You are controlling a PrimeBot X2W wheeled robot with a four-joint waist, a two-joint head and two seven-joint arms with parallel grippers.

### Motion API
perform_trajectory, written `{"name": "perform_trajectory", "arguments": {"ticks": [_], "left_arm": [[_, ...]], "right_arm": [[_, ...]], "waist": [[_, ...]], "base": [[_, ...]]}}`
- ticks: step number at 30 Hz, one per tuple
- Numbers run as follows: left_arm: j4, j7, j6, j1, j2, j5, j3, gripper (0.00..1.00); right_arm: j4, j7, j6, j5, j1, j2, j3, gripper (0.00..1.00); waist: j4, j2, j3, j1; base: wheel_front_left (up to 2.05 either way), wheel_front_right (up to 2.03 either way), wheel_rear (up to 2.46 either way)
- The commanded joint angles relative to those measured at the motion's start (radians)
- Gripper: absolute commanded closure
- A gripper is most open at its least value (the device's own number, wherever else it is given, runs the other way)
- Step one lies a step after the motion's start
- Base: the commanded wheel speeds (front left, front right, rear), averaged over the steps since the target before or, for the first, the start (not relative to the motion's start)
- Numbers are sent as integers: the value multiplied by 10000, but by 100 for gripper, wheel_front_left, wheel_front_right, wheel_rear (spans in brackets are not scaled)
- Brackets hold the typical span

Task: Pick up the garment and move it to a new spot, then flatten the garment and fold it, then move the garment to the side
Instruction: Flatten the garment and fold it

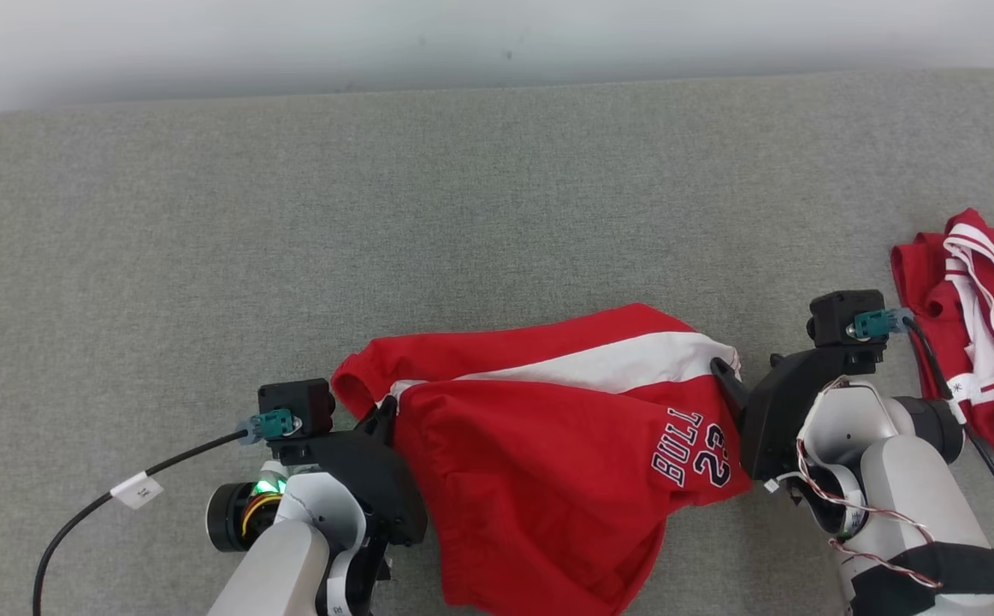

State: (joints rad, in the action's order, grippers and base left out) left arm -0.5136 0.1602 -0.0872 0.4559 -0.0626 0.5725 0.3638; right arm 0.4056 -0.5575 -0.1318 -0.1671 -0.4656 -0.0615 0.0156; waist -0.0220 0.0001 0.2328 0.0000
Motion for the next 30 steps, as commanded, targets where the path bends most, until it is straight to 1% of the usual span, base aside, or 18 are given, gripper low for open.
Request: {"name": "perform_trajectory", "arguments": {"ticks": [1, 10, 12, 13, 14, 15, 16, 17, 18, 19, 25, 28, 30], "left_arm": [[-11, 16, 17, 54, -15, 113, 57, 100], [-34, -43, 24, 28, -30, 123, 135, 100], [-40, -50, 25, 38, -36, 130, 141, 100], [-44, -65, 27, 52, -41, 136, 147, 100], [-48, -73, 28, 66, -48, 134, 154, 100], [-51, -70, 28, 79, -56, 135, 159, 100], [-54, -79, 29, 91, -61, 141, 165, 100], [-54, -93, 32, 102, -66, 150, 169, 100], [-57, -90, 36, 112, -70, 157, 175, 100], [-62, -101, 19, 122, -72, 162, 181, 100], [16, -303, 29, 180, -122, 165, 130, 100], [229, -485, 184, 307, -81, 457, -52, 100], [510, -506, 370, 503, -26, 944, -299, 100]], "right_arm": [[155, -4, 24, 214, -155, 56, 68, 0], [1107, -343, 23, 560, -360, 106, 26, 0], [1187, -343, 23, 544, -385, 111, -4, 1], [1259, -317, 23, 528, -434, 114, -41, 3], [1331, -313, 23, 509, -477, 120, -91, 8], [1399, -316, 21, 476, -514, 123, -124, 31], [1471, -303, 21, 428, -543, 124, -156, 48], [1550, -282, 21, 409, -601, 121, -180, 70], [1634, -268, 21, 365, -669, 111, -204, 78], [1691, -252, 23, 342, -726, 86, -235, 100], [1642, 339, 23, 271, -1096, -49, -182, 100], [1371, 637, 23, -18, -1247, -41, -131, 100], [1045, 799, 23, -365, -1448, -19, -95, 100]], "waist": [[56, -1, 26, 0], [198, -1, 75, 0], [205, -1, 84, 0], [214, -1, 95, 0], [222, -1, 103, 0], [227, -1, 113, 0], [231, -1, 127, 0], [233, -1, 147, 0], [233, -1, 165, 0], [234, -1, 183, 0], [242, -1, 221, 0], [226, -1, 164, 0], [193, -1, 162, 0]], "base": [[0, 0, 0], [0, 0, 0], [0, 0, 0], [0, 0, 0], [0, 0, 0], [0, 0, 0], [0, 0, 0], [0, 0, 0], [0, 0, 0], [0, 0, 0], [0, 0, 0], [0, 0, 0], [0, 0, 0]]}}
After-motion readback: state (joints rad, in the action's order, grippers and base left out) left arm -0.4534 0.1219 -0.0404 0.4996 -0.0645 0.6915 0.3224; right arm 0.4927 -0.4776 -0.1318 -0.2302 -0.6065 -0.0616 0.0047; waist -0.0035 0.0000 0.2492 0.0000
